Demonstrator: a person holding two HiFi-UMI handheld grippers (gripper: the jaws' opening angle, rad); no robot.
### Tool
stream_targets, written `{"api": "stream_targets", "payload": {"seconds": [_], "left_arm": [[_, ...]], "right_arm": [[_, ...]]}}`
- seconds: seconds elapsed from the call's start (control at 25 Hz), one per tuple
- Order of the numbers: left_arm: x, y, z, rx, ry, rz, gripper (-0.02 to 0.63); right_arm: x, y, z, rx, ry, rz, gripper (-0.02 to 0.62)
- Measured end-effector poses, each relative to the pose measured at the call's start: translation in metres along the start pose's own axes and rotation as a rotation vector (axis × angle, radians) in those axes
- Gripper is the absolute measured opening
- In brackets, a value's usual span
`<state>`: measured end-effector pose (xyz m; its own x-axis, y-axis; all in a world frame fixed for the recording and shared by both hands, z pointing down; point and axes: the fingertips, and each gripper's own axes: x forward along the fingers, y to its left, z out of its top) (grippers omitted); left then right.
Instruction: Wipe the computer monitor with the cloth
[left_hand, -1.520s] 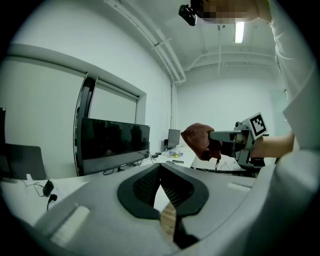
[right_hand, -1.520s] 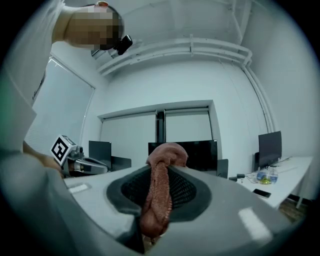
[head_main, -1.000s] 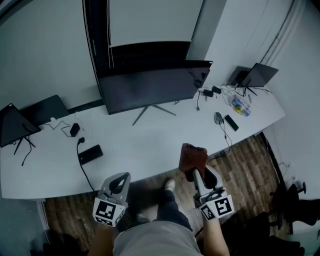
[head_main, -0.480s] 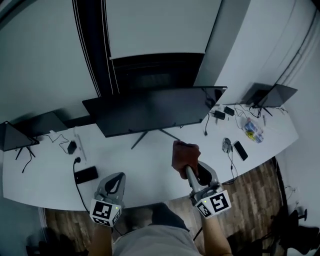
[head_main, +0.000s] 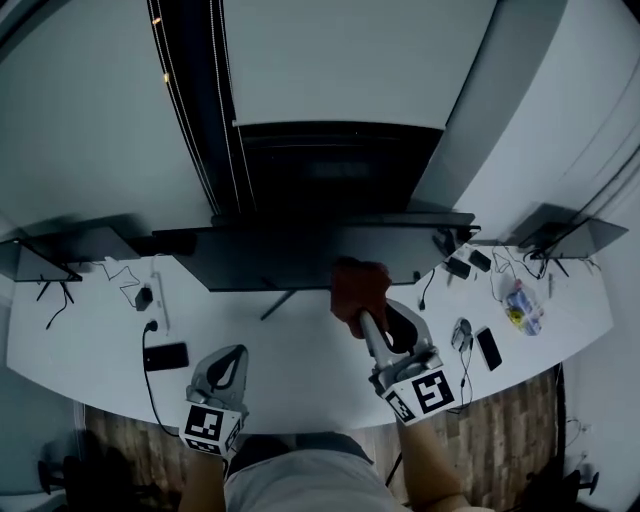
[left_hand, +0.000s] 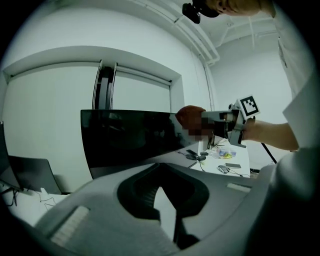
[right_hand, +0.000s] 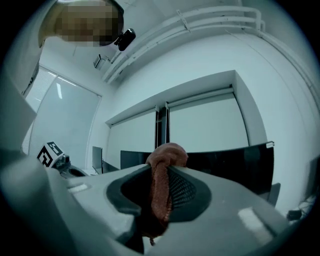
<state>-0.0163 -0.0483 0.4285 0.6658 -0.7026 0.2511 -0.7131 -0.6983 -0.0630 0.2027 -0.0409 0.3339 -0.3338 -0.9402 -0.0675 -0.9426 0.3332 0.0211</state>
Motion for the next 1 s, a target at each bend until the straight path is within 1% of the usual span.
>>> {"api": "stream_targets", "payload": {"seconds": [0.16, 0.28, 0.44, 0.64, 1.0], "left_arm": [[0.004, 0.010, 0.002, 0.002, 0.011, 0.019, 0.009], [0.007, 0.023, 0.007, 0.014, 0.000, 0.012, 0.009], [0.012, 0.043, 0.016, 0.045, -0.022, 0.000, 0.009], [0.017, 0.060, 0.020, 0.020, -0.041, -0.014, 0.009], [0.021, 0.076, 0.011, -0.016, -0.062, -0.054, 0.009]], "right_arm": [[0.033, -0.002, 0.024, -0.028, -0.032, 0.019, 0.098], [0.055, -0.004, 0.042, -0.043, -0.045, 0.005, 0.097], [0.080, -0.002, 0.059, -0.098, -0.036, -0.017, 0.098], [0.110, 0.005, 0.060, -0.164, 0.030, -0.020, 0.098], [0.143, 0.016, 0.037, -0.257, 0.183, -0.045, 0.098]]}}
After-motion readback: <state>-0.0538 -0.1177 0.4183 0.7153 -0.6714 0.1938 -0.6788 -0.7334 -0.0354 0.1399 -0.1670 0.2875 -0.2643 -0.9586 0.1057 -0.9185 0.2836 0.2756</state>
